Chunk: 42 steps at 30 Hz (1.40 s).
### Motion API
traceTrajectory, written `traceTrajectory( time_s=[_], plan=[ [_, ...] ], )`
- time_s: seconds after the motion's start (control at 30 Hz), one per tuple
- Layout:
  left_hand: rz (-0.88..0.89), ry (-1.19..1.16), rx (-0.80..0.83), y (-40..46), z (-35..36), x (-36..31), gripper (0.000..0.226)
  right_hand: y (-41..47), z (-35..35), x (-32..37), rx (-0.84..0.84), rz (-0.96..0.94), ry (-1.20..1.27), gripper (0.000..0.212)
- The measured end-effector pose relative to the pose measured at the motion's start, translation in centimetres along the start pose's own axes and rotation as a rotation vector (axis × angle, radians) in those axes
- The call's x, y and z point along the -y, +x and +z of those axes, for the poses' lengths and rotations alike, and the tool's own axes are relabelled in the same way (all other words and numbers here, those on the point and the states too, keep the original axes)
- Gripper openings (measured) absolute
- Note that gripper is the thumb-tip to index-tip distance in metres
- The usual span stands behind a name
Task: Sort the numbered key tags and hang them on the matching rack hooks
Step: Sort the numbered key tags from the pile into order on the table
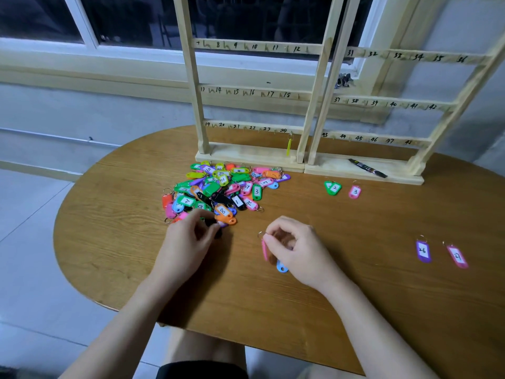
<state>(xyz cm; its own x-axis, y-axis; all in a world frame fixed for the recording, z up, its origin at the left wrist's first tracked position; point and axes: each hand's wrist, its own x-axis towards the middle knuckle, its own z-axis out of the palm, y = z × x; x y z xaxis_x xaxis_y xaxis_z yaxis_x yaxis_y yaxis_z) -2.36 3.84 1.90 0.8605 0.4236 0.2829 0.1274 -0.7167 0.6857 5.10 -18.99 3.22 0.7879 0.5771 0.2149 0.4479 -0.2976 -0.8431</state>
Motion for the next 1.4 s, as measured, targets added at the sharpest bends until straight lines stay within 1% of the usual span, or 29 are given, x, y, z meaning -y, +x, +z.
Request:
traceTrajectory(
  time_s=[0.07, 0.13, 0.23, 0.33, 0.47, 0.63, 0.7, 0.8, 0.9, 0.97, 1.0, 1.17, 1.3, 1.4],
  plan=[
    [-0.009, 0.106, 0.032, 0.2, 0.3, 0.3, 0.032, 0.2, -0.2, 0.2, 0.015, 0.068, 0.148, 0.012],
    [-0.012, 0.226, 0.067, 0.5, 0.5, 0.4, 0.04, 0.4, -0.4, 0.6, 0.019, 0.135, 0.295, 0.011],
    [0.01, 0.323, 0.073, 0.9, 0.8, 0.3, 0.033, 0.6, -0.7, 1.2, 0.022, 0.218, 0.459, 0.011],
    [0.116, 0.363, 0.039, 0.9, 1.0, 0.3, 0.024, 0.6, -0.8, 1.5, 0.021, 0.283, 0.508, 0.014],
    [0.156, 0.341, -0.008, 1.0, 1.1, 0.9, 0.024, 0.4, -0.8, 1.3, 0.039, 0.361, 0.589, 0.015],
    [0.151, 0.292, -0.145, 0.7, 0.7, 0.2, 0.034, -0.1, -0.8, 0.7, 0.028, 0.393, 0.537, 0.015],
    [0.144, 0.207, -0.179, 0.7, 0.8, -0.5, 0.034, -0.3, -1.1, 0.4, 0.022, 0.4, 0.545, 0.014],
    [0.104, -0.049, -0.171, 1.2, 1.6, -1.4, 0.029, -0.5, -2.0, -0.2, 0.012, 0.424, 0.584, 0.009],
    [0.013, -0.305, -0.039, 1.6, 2.6, -3.1, 0.019, -0.6, -3.1, -0.6, -0.034, 0.421, 0.589, 0.01],
    [-0.063, -0.505, 0.095, 1.9, 3.3, -4.1, 0.013, -0.6, -4.0, -0.9, -0.083, 0.409, 0.555, 0.017],
    [-0.084, -0.569, 0.149, 2.1, 3.6, -4.6, 0.013, -0.6, -4.5, -1.1, -0.111, 0.409, 0.535, 0.021],
    [-0.118, -0.637, 0.286, 2.8, 5.6, -6.2, 0.022, -0.7, -6.7, -2.8, -0.197, 0.4, 0.408, 0.023],
    [-0.156, -0.719, 0.389, 3.6, 7.5, -7.4, 0.017, -0.2, -8.3, -4.2, -0.212, 0.382, 0.308, 0.025],
    [-0.16, -0.72, 0.396, 4.1, 8.1, -7.7, 0.016, 0.3, -8.7, -4.5, -0.192, 0.346, 0.241, 0.029]
  ],
)
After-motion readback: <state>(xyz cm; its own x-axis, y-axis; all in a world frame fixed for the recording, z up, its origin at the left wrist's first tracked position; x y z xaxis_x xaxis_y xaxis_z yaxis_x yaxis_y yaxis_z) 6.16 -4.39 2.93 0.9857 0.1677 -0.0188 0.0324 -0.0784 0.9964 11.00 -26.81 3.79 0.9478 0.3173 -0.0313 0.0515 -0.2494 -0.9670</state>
